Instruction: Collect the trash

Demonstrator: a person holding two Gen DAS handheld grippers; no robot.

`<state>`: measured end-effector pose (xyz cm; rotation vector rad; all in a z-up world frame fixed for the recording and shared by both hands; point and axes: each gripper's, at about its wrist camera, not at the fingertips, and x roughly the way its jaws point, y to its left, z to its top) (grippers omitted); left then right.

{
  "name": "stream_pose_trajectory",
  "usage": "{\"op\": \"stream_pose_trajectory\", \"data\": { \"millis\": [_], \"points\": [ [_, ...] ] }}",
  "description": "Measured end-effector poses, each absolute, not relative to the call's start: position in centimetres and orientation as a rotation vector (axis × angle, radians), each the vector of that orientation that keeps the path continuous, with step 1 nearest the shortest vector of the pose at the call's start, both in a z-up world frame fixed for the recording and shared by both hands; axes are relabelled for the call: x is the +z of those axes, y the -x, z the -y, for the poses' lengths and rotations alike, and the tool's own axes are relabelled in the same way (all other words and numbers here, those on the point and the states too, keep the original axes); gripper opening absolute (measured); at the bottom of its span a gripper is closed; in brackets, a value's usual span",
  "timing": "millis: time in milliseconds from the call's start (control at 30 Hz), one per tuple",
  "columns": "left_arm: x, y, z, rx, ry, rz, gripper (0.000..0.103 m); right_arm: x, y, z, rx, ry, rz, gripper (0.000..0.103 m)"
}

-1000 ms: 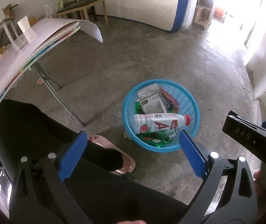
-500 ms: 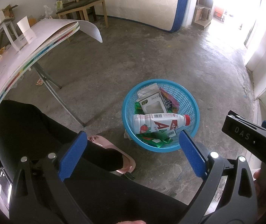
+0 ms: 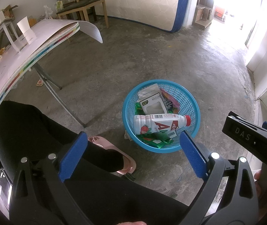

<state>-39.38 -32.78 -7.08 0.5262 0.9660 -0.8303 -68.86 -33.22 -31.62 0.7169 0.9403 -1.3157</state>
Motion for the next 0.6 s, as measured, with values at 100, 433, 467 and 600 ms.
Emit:
{"op": "stream_pose_trajectory", "data": {
  "millis": [100, 433, 467, 600],
  "points": [
    [-7.08, 39.41, 32.80, -0.830, -0.526, -0.967, 0.095, -31.63, 68.84, 33.26, -1.315, -0.718, -0.941, 0.095],
    [-7.09, 39.45, 32.82, -0.829, -0.525, -0.966, 0.095, -31.76, 68.83, 33.18, -1.315, -0.722, -0.943, 0.095],
    [-7.10, 39.46, 32.85, -0.830, -0.526, -0.966, 0.095, -31.75, 68.85, 33.18, -1.315, -0.722, -0.943, 0.095],
    [-7.11, 39.45, 32.79, -0.830, -0.526, -0.965, 0.095, -31.73, 68.84, 33.21, -1.315, -0.722, -0.941, 0.095]
  ]
}}
